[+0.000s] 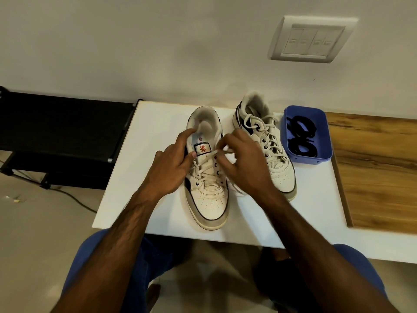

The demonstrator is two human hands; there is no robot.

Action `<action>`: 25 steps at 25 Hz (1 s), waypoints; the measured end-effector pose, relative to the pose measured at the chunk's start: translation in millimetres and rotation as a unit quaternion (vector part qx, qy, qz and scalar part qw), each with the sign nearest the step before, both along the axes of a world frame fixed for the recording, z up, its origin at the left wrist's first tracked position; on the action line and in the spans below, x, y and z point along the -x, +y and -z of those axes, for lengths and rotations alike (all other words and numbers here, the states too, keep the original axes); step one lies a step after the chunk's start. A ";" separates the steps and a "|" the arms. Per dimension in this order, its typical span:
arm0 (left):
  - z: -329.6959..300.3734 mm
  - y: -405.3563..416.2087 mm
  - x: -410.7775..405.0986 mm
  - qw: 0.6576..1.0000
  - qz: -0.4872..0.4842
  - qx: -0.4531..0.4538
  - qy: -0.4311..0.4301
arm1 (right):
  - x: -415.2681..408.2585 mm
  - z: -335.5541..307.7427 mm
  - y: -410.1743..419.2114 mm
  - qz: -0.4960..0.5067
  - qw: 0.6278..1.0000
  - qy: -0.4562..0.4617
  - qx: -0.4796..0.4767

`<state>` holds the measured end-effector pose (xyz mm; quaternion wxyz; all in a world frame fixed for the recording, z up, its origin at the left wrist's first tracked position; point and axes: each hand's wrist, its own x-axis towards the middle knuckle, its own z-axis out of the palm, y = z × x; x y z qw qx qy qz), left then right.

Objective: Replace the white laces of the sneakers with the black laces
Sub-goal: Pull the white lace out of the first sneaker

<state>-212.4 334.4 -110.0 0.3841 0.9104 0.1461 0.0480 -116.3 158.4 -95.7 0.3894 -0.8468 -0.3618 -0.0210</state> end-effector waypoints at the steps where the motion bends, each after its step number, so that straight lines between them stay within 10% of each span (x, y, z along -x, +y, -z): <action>1: 1.0 0.8 -0.1 1.000 0.000 -0.001 0.002 | -6.0 -6.1 -7.0 0.023 0.997 0.041 -0.062; 4: 1.7 1.1 -1.7 1.000 -0.004 -0.012 -0.001 | -23.8 -22.0 -34.5 -0.012 0.975 0.186 -0.121; 8: -6.4 -3.9 -0.2 0.986 -0.008 -0.151 -0.069 | -30.5 -25.6 -51.7 -0.178 0.943 0.281 0.026; 14: -9.9 -20.3 -0.2 0.966 0.052 -0.246 -0.053 | -21.5 -9.2 -37.0 -0.054 0.983 0.057 0.165; 25: -16.3 -7.3 1.6 0.986 -0.008 -0.154 -0.060 | -8.6 0.3 -0.1 0.071 0.985 0.120 0.106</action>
